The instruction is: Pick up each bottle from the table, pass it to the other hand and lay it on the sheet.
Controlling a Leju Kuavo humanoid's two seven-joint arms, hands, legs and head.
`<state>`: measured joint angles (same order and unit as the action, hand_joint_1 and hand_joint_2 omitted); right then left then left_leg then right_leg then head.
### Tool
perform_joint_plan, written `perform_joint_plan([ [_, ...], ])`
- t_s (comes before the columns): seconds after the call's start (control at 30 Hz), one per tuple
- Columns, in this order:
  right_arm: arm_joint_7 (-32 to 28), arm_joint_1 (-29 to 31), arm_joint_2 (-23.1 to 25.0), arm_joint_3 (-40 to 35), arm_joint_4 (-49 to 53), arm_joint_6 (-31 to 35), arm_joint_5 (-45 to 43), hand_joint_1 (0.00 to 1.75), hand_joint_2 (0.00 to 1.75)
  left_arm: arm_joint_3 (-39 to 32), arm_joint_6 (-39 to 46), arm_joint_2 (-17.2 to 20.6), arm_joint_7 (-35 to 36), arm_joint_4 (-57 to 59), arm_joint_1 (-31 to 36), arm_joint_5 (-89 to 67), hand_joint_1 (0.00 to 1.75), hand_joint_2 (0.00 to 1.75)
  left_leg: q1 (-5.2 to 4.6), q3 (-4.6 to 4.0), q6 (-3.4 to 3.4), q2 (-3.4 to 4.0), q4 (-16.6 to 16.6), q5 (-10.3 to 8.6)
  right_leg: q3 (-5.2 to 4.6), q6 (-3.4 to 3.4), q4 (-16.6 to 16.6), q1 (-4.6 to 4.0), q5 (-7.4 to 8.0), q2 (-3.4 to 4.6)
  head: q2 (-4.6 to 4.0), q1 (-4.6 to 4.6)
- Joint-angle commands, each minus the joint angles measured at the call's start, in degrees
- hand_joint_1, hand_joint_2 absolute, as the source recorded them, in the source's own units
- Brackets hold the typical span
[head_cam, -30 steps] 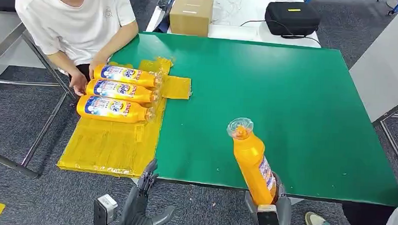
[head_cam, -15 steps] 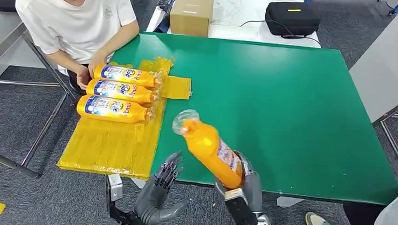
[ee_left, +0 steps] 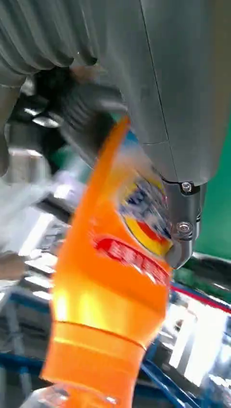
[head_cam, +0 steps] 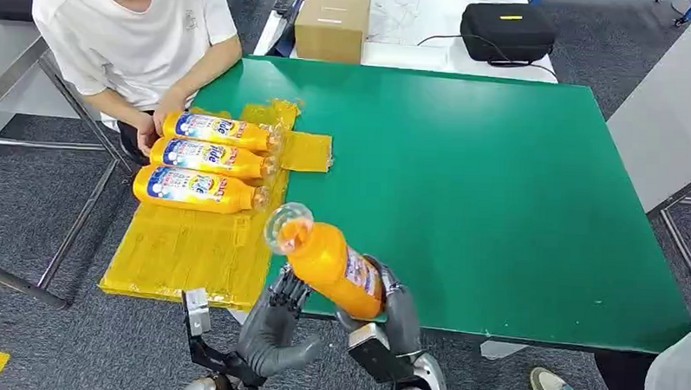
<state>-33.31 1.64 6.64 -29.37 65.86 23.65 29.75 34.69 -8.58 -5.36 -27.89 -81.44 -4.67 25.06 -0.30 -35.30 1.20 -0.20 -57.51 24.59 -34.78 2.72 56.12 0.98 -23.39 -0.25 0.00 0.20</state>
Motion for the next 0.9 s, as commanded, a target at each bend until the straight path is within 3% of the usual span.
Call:
perform_joint_plan([
  [0.03,0.6,1.6,-0.1,-8.1,-5.0,-0.4,-0.1,1.75,1.75,-0.6,5.6,-2.6,-0.6,2.1,3.6,-2.9,0.00,1.75,0.04,0.25,-0.06,0.00,0.0,0.09,0.26,-0.08,0.0,-0.04,-0.09,0.00,0.00,-0.02],
  [0.37,1.0,3.0,0.0,-9.9,-5.8,-1.9,0.4,1.75,1.75,0.1,8.3,-2.9,-4.5,1.7,4.2,-7.0,0.00,1.75,0.06,0.29,-0.08,0.00,0.0,0.09,0.32,-0.10,-0.1,-0.06,-0.08,0.00,0.00,-0.02],
  [0.43,1.4,3.6,0.1,-10.4,-5.9,-2.4,0.5,1.75,1.75,0.4,4.0,-2.6,-3.1,1.5,4.3,-3.1,0.00,1.75,0.06,0.29,-0.09,-0.02,0.0,0.10,0.33,-0.12,-0.1,-0.06,-0.10,-0.03,0.00,0.00],
  [0.5,1.3,4.6,0.5,-10.4,-7.1,-3.2,0.5,1.75,1.75,0.4,-7.0,-1.9,2.5,2.5,4.2,8.0,0.00,1.75,0.09,0.38,-0.12,0.05,0.0,0.15,0.40,-0.14,-0.1,-0.09,-0.12,0.05,0.00,-0.02],
  [0.63,0.8,5.4,0.9,-9.9,-8.2,-3.3,0.8,1.75,1.75,0.1,-9.2,-1.9,3.0,4.5,4.5,8.1,0.02,1.75,0.03,0.28,-0.07,0.08,0.1,0.08,0.27,-0.09,-0.1,-0.03,-0.05,0.07,0.00,0.00],
  [0.67,0.7,5.4,0.9,-10.0,-7.7,-3.4,1.0,1.75,1.75,0.1,-9.5,-2.0,3.1,4.8,4.7,7.4,0.42,1.75,0.07,0.42,-0.10,0.08,0.0,0.16,0.42,-0.12,-0.1,-0.07,-0.13,0.08,0.00,-0.02],
  [0.83,0.7,5.5,1.0,-10.0,-7.6,-3.4,1.0,1.75,1.75,0.1,-9.5,-2.1,3.1,4.8,4.8,7.4,0.42,1.75,0.00,0.18,-0.04,0.05,0.1,0.05,0.17,-0.05,0.0,0.01,-0.04,0.05,0.00,-0.02],
  [0.87,0.8,5.3,0.8,-10.1,-7.2,-3.5,1.1,1.75,1.75,0.1,-9.9,-2.1,3.5,5.0,5.0,7.3,1.54,1.75,0.05,0.32,-0.07,0.07,0.0,0.13,0.33,-0.09,0.0,-0.05,-0.10,0.07,0.00,-0.02],
  [0.9,0.9,5.3,0.8,-10.0,-6.9,-3.5,1.2,1.75,1.75,0.3,-9.8,-2.0,3.6,5.0,5.1,6.2,1.75,1.75,0.03,0.23,-0.06,0.02,0.0,0.08,0.25,-0.07,0.0,-0.03,-0.07,0.02,0.00,-0.02],
])
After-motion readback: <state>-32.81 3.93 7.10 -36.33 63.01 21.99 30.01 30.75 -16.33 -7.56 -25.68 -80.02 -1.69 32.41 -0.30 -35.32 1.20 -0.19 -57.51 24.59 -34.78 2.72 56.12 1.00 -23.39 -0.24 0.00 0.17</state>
